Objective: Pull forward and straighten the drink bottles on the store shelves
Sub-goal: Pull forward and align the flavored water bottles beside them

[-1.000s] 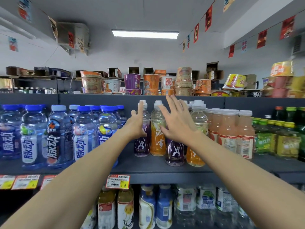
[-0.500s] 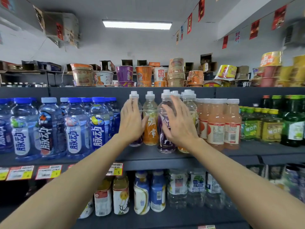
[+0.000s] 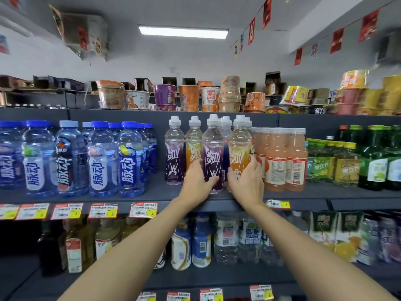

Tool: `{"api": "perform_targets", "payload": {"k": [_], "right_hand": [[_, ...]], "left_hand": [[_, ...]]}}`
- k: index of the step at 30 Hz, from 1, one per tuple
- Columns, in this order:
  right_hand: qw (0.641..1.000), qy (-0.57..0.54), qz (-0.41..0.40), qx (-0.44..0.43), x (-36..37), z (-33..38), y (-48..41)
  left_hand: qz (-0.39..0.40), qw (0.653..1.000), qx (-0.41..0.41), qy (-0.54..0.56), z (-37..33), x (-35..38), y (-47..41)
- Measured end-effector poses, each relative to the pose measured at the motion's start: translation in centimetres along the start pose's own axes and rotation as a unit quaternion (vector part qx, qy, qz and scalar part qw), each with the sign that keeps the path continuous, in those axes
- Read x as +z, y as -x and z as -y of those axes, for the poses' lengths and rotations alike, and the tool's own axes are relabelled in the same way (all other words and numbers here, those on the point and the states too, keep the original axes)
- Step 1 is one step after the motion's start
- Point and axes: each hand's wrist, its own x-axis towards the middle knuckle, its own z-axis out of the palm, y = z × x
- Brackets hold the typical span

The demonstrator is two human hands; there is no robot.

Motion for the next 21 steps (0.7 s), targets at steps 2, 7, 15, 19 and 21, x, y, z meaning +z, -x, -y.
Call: {"api": "perform_targets", "payload": {"k": [2, 7, 15, 19, 21], "right_hand": [[1.000, 0.001, 0.012, -0.004, -0.1, -0.1, -0.2], [0.998, -0.036, 0.045, -0.032, 0.7, 1.5, 0.6], [0.987, -0.079, 0.124, -0.062, 3.3, 5.2, 1.5], [0.979, -0.089, 0.167, -0.073, 4.0, 6.0, 1.2], [0.968, -0.099, 0.221, -0.071, 3.7, 5.7, 0.7]], "left_hand": [[-0.003, 1.000, 0.003, 0.002, -0.1, -0.3, 0.2], [0.000, 1.000, -0.007, -0.004, 1.1, -2.7, 0.6], [-0.048, 0.997, -0.035, -0.041, 4.4, -7.9, 1.5], [-0.051, 0.998, -0.042, -0.014, 5.2, -8.8, 2.2], [-0.034, 0.998, -0.045, -0.014, 5.4, -9.1, 2.6]]}}
